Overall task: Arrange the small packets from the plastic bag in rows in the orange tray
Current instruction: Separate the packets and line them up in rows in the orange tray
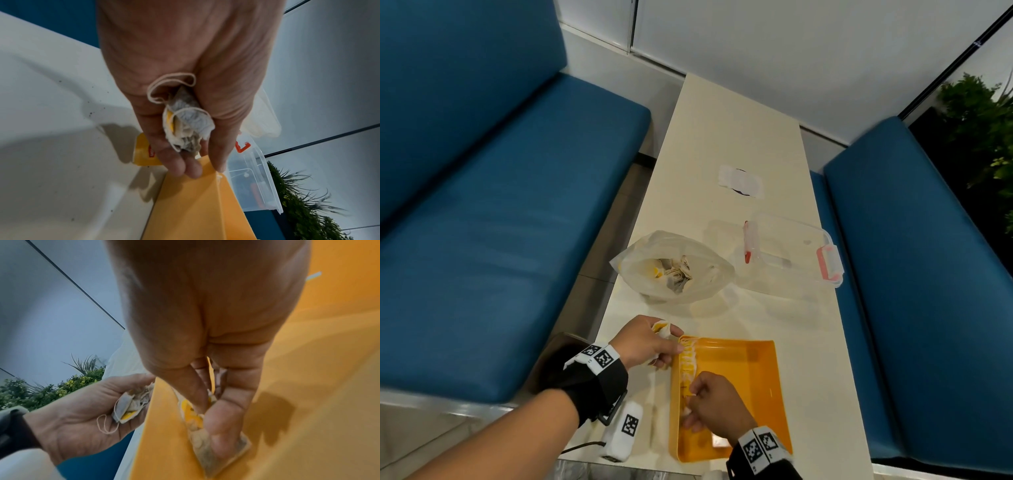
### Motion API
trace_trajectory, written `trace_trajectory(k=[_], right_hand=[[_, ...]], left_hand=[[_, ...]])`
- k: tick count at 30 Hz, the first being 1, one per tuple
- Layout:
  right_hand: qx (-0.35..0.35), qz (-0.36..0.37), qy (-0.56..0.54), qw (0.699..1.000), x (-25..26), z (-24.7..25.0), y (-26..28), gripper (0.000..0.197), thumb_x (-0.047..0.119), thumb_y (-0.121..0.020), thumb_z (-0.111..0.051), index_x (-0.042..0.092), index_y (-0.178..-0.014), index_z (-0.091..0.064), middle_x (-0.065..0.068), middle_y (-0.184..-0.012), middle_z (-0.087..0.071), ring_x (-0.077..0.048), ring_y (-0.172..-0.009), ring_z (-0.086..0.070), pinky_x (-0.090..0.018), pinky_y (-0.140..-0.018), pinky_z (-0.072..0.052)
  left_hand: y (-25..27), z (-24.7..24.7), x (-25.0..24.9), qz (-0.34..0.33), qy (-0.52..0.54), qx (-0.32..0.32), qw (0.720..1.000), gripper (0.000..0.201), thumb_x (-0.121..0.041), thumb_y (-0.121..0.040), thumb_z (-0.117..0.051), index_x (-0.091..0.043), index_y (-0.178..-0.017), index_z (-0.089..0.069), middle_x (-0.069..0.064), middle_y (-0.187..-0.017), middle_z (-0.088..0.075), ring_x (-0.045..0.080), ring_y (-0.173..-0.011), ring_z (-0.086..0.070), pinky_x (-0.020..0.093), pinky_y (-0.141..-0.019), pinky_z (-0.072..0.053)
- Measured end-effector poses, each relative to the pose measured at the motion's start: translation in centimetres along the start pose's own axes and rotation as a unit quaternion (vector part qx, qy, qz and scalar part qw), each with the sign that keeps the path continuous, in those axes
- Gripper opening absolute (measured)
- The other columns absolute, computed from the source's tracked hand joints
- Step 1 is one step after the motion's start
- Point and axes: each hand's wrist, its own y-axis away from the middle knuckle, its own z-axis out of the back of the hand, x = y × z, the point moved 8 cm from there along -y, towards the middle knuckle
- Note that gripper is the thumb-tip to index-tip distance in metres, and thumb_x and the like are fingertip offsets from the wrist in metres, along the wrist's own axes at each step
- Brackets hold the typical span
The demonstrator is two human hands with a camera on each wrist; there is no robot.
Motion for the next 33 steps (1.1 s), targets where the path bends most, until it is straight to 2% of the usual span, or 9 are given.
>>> trace_trajectory(k=[3, 8, 17, 20, 23, 25, 26, 29, 33], right_hand=[[-0.020, 0.002, 0.002, 1.000, 0.1, -0.1, -0.1, 0.012, 0.001, -0.087, -0.056, 0.012, -0.090, -0.052, -0.009, -0.057, -0.065, -0.030, -0.056, -0.067, -0.032, -0.051, -0.054], [-0.051, 0.010, -0.003, 0.999, 0.6, 0.2, 0.3, 0.014, -0.001, -0.085, -0.054, 0.012, -0.090, -0.052, -0.010, -0.057, -0.064, -0.024, -0.048, -0.065, -0.029, -0.048, -0.052], [-0.095, 0.013, -0.019, 0.995, 0.8, 0.5, 0.1, 0.014, 0.001, -0.081, -0.058, 0.012, -0.086, -0.050, -0.022, -0.078, -0.070, -0.034, -0.056, -0.070, -0.047, -0.059, -0.060], [-0.088, 0.011, -0.020, 0.996, 1.1, 0.3, 0.3, 0.015, 0.001, -0.081, -0.059, 0.011, -0.087, -0.049, -0.022, -0.078, -0.069, -0.036, -0.059, -0.071, -0.052, -0.061, -0.061], [-0.099, 0.021, -0.021, 0.995, 2.1, 1.1, 1.0, 0.016, 0.000, -0.082, -0.060, 0.010, -0.085, -0.050, -0.016, -0.076, -0.065, -0.033, -0.057, -0.071, -0.039, -0.053, -0.059], [-0.131, 0.046, 0.003, 0.990, 3.2, 2.3, 1.3, 0.012, 0.005, -0.083, -0.063, 0.011, -0.083, -0.052, -0.012, -0.076, -0.066, -0.029, -0.059, -0.071, -0.033, -0.050, -0.055], [-0.148, 0.067, 0.015, 0.987, 3.9, 2.9, 1.5, 0.011, 0.008, -0.084, -0.064, 0.012, -0.082, -0.054, -0.008, -0.075, -0.066, -0.027, -0.062, -0.071, -0.033, -0.051, -0.055], [-0.184, 0.152, 0.030, 0.971, 7.0, 4.4, 2.2, 0.011, 0.019, -0.083, -0.070, 0.023, -0.079, -0.060, 0.000, -0.077, -0.064, -0.018, -0.071, -0.066, -0.039, -0.067, -0.059], [-0.200, 0.256, 0.044, 0.945, 12.1, 5.1, 3.6, 0.012, 0.020, -0.087, -0.071, 0.029, -0.084, -0.065, 0.005, -0.091, -0.067, -0.003, -0.078, -0.060, -0.011, -0.068, -0.046]], left_hand=[[0.1, 0.0, 0.0, 0.001, -0.003, -0.002, 1.000, 0.031, 0.002, -0.079, -0.082, 0.002, -0.108, -0.070, 0.012, -0.060, -0.065, 0.019, -0.048, -0.058, 0.029, -0.050, -0.049], [0.2, 0.0, 0.3, 0.007, 0.011, -0.007, 1.000, 0.031, 0.004, -0.080, -0.081, 0.005, -0.109, -0.068, 0.013, -0.058, -0.064, 0.019, -0.045, -0.057, 0.026, -0.046, -0.048], [0.1, -0.1, 0.6, 0.014, 0.033, 0.003, 0.999, 0.030, 0.004, -0.079, -0.081, 0.004, -0.107, -0.070, 0.018, -0.068, -0.066, 0.025, -0.056, -0.061, 0.032, -0.054, -0.052], [0.5, 0.0, 0.9, 0.032, 0.071, 0.006, 0.997, 0.033, 0.005, -0.080, -0.080, 0.009, -0.110, -0.067, 0.021, -0.072, -0.063, 0.026, -0.058, -0.059, 0.031, -0.055, -0.051], [1.1, 0.2, 1.2, 0.058, 0.139, 0.025, 0.988, 0.040, -0.017, -0.081, -0.085, 0.004, -0.110, -0.068, 0.024, -0.085, -0.062, 0.029, -0.068, -0.062, 0.037, -0.067, -0.053], [1.5, 0.6, 1.5, 0.087, 0.168, 0.031, 0.981, 0.056, -0.043, -0.081, -0.079, 0.000, -0.115, -0.065, 0.023, -0.088, -0.065, 0.031, -0.069, -0.064, 0.036, -0.064, -0.055], [1.7, 0.6, 1.7, 0.102, 0.190, 0.044, 0.975, 0.063, -0.053, -0.084, -0.072, 0.000, -0.117, -0.062, 0.024, -0.089, -0.064, 0.031, -0.067, -0.063, 0.035, -0.061, -0.054], [2.2, 0.3, 1.7, 0.128, 0.248, 0.074, 0.958, 0.080, -0.073, -0.089, -0.052, 0.001, -0.116, -0.064, 0.027, -0.090, -0.060, 0.032, -0.065, -0.061, 0.037, -0.063, -0.052], [3.2, -0.3, 0.4, 0.095, 0.217, 0.092, 0.967, 0.089, -0.079, -0.090, -0.033, 0.002, -0.109, -0.065, 0.026, -0.087, -0.058, 0.030, -0.061, -0.059, 0.033, -0.057, -0.050]])
